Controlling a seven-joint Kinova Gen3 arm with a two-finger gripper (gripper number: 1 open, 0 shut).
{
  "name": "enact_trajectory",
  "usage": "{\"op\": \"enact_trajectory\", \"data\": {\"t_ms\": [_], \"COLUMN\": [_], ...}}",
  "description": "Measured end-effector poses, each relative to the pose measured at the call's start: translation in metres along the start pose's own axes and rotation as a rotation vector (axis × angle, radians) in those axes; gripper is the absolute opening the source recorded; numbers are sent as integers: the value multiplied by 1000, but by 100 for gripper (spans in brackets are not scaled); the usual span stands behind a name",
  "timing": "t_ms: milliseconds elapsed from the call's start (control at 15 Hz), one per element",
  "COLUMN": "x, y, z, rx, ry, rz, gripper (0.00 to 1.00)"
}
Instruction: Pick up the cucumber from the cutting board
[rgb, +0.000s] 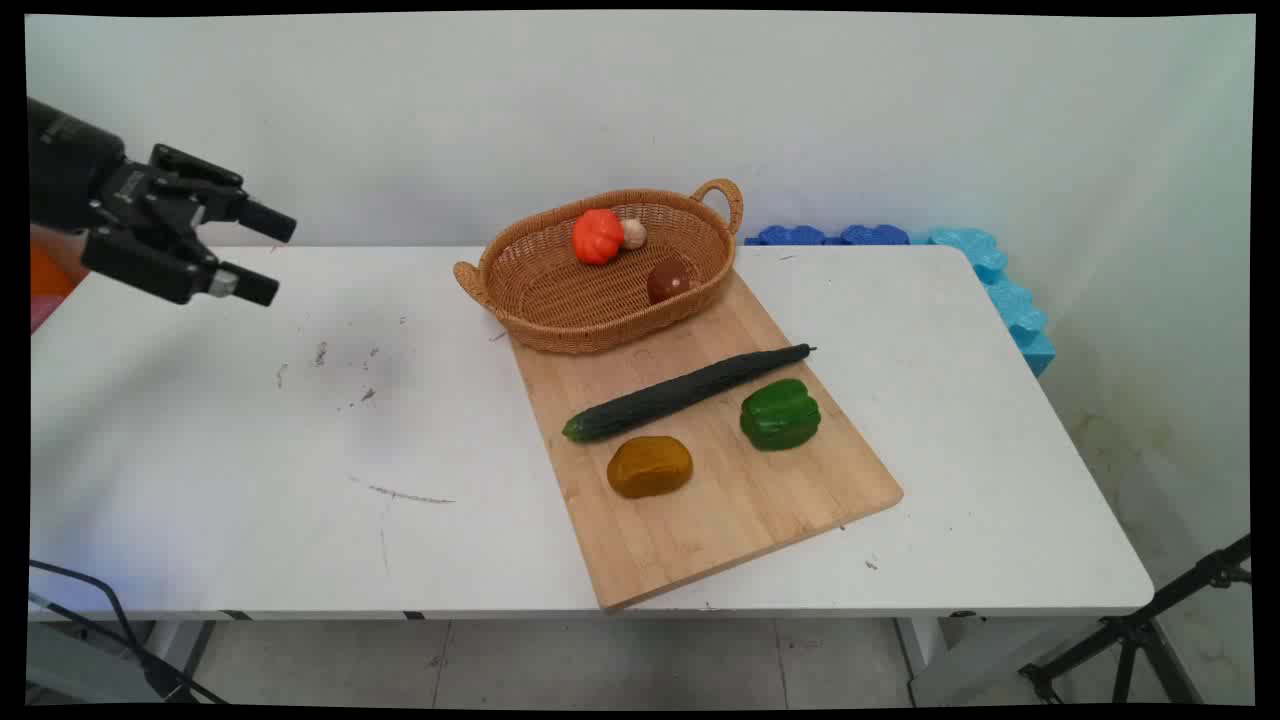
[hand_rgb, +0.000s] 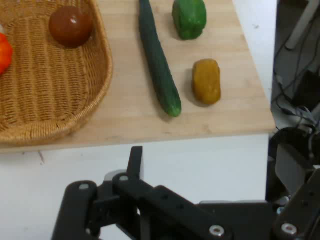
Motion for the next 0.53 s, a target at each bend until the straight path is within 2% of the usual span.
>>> {"op": "enact_trajectory", "data": {"t_ms": [400, 533], "x": [34, 55], "y": [11, 15], "z": [39, 61], "rx": [60, 85], "ry": [11, 14], "rz": [-33, -52], "gripper": [100, 100]}}
